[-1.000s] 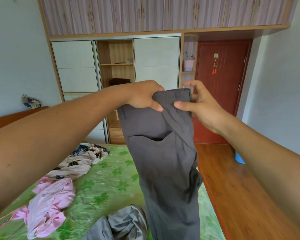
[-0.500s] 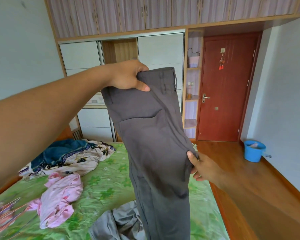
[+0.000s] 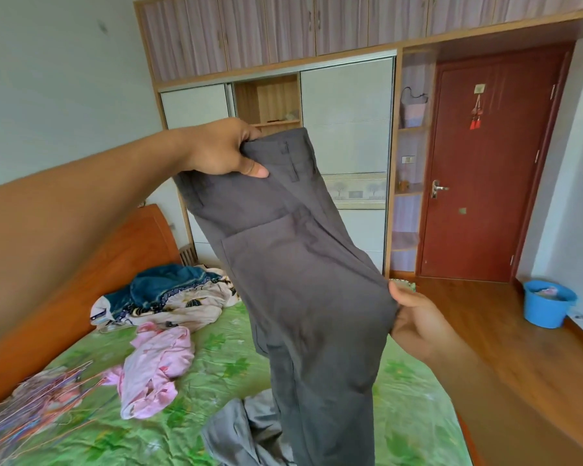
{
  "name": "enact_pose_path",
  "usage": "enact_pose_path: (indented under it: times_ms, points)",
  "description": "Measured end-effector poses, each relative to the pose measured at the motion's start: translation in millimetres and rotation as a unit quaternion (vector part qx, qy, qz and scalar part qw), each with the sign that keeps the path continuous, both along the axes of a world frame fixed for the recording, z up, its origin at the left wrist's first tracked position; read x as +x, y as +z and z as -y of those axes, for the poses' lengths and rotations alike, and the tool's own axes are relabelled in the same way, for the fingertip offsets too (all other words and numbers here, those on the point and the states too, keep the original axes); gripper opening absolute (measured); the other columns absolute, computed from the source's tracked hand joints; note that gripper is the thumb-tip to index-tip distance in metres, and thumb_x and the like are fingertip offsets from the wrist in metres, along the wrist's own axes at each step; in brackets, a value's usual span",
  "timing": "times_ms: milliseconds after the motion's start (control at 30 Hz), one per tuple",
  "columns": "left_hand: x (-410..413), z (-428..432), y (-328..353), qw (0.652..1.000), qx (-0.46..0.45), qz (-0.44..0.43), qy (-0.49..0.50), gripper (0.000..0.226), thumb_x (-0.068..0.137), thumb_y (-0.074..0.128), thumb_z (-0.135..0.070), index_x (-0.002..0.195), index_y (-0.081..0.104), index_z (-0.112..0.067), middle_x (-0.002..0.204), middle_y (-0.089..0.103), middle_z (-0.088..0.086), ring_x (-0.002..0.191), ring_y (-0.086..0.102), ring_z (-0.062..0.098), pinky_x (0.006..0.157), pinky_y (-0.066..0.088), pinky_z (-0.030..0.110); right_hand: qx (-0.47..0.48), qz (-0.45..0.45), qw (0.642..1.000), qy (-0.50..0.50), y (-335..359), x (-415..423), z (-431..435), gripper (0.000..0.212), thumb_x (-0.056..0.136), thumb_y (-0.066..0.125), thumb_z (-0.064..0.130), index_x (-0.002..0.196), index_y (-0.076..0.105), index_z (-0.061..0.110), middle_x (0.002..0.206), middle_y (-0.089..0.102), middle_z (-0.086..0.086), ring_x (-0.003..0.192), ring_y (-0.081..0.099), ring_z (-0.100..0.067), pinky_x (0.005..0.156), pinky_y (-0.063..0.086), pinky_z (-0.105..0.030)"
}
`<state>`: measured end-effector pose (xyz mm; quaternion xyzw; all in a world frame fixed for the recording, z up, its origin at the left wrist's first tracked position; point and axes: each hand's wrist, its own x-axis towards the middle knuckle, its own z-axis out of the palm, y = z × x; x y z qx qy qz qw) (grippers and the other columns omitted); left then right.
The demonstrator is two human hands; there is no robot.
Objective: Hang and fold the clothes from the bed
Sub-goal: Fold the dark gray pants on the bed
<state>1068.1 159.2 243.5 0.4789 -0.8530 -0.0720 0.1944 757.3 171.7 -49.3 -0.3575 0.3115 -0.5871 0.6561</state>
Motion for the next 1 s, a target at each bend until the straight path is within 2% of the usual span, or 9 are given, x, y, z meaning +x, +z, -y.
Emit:
enact_pose_path:
  times_ms: [100, 200, 300, 400, 500, 600, 733, 833, 1000]
  points:
    - [3, -2, 2, 1.000, -0.001, -0.003, 0.015, 0.016, 0.084, 0.079, -0.025, 0.096, 0.070, -0.028, 0.096, 0.075, -0.007, 0.086, 0.071, 0.008, 0.079, 0.057, 0.028, -0.002, -0.207, 0.977, -0.053, 14, -1, -4, 0.028, 0.103, 0.055, 0.032, 0.118, 0.071, 0.015, 0.122, 0.071, -0.008, 0.107, 0.063, -0.026, 0.091, 0.051, -0.041]
    - [-7, -7, 5, 1.000, -0.001, 0.013, 0.011, 0.016, 0.083, 0.080, -0.027, 0.097, 0.071, -0.025, 0.095, 0.075, -0.006, 0.085, 0.072, 0.007, 0.078, 0.058, 0.026, -0.054, -0.508, 0.856, -0.082, 42, 0, -11, 0.047, 0.088, 0.055, 0.068, 0.121, 0.064, 0.036, 0.139, 0.052, 0.004, 0.129, 0.049, -0.017, 0.111, 0.040, -0.042]
    - [-21, -11, 6, 0.999, -0.003, 0.031, -0.007, 0.017, 0.083, 0.080, -0.028, 0.097, 0.071, -0.025, 0.094, 0.076, -0.007, 0.084, 0.072, 0.006, 0.078, 0.059, 0.026, -0.186, -0.447, 0.873, -0.060, 97, 26, -22, 0.060, 0.086, 0.064, 0.062, 0.141, 0.048, 0.043, 0.141, 0.050, 0.015, 0.132, 0.045, -0.003, 0.108, 0.039, -0.031]
    - [-40, -16, 0, 0.998, 0.002, 0.053, -0.033, 0.021, 0.082, 0.081, -0.029, 0.101, 0.072, -0.022, 0.096, 0.076, -0.004, 0.087, 0.072, 0.009, 0.082, 0.061, 0.032, -0.295, -0.387, 0.870, -0.079, 144, 56, -20, 0.052, 0.085, 0.076, 0.043, 0.131, 0.052, 0.036, 0.127, 0.065, 0.015, 0.118, 0.061, -0.004, 0.100, 0.051, -0.033]
    - [-45, -22, 0, 0.996, 0.022, 0.071, -0.041, 0.032, 0.079, 0.083, -0.035, 0.107, 0.072, -0.024, 0.102, 0.076, -0.007, 0.092, 0.072, 0.010, 0.085, 0.060, 0.034, -0.295, -0.309, 0.897, -0.113, 170, 64, -17, 0.021, 0.096, 0.067, 0.012, 0.114, 0.068, 0.022, 0.111, 0.074, 0.007, 0.104, 0.071, -0.013, 0.097, 0.056, -0.038]
    - [-20, -26, 1, 0.988, 0.093, 0.118, 0.020, 0.041, 0.073, 0.086, -0.042, 0.108, 0.064, -0.037, 0.109, 0.072, -0.015, 0.099, 0.069, 0.006, 0.089, 0.056, 0.029, -0.267, -0.215, 0.935, -0.091, 178, 55, -15, 0.019, 0.096, 0.063, 0.002, 0.110, 0.071, 0.012, 0.103, 0.077, 0.001, 0.098, 0.073, -0.016, 0.091, 0.058, -0.032]
    - [16, -22, -29, 0.978, 0.174, -0.112, 0.010, 0.029, 0.084, 0.077, -0.011, 0.110, 0.069, -0.021, 0.103, 0.076, -0.008, 0.101, 0.071, 0.011, 0.078, 0.059, 0.023, -0.233, -0.217, 0.945, -0.075, 180, 40, -13, 0.022, 0.095, 0.064, 0.002, 0.115, 0.071, 0.007, 0.107, 0.077, -0.005, 0.102, 0.073, -0.022, 0.091, 0.058, -0.036]
    - [18, -22, -49, 0.954, 0.126, -0.272, -0.007, 0.023, 0.086, 0.075, -0.008, 0.105, 0.068, -0.019, 0.095, 0.076, -0.004, 0.097, 0.072, 0.015, 0.072, 0.059, 0.026, -0.226, -0.255, 0.938, -0.054, 182, 29, -19, 0.029, 0.095, 0.063, 0.003, 0.123, 0.067, 0.007, 0.113, 0.076, -0.006, 0.105, 0.072, -0.023, 0.090, 0.059, -0.035]
    - [-10, -25, -76, 0.882, 0.021, -0.468, -0.051, 0.033, 0.097, 0.062, -0.009, 0.130, 0.057, -0.009, 0.101, 0.076, -0.004, 0.099, 0.072, 0.013, 0.075, 0.060, 0.032, -0.253, -0.236, 0.932, -0.109, 191, 21, -29, 0.029, 0.096, 0.062, 0.003, 0.123, 0.067, 0.007, 0.114, 0.075, -0.005, 0.105, 0.072, -0.020, 0.090, 0.059, -0.030]
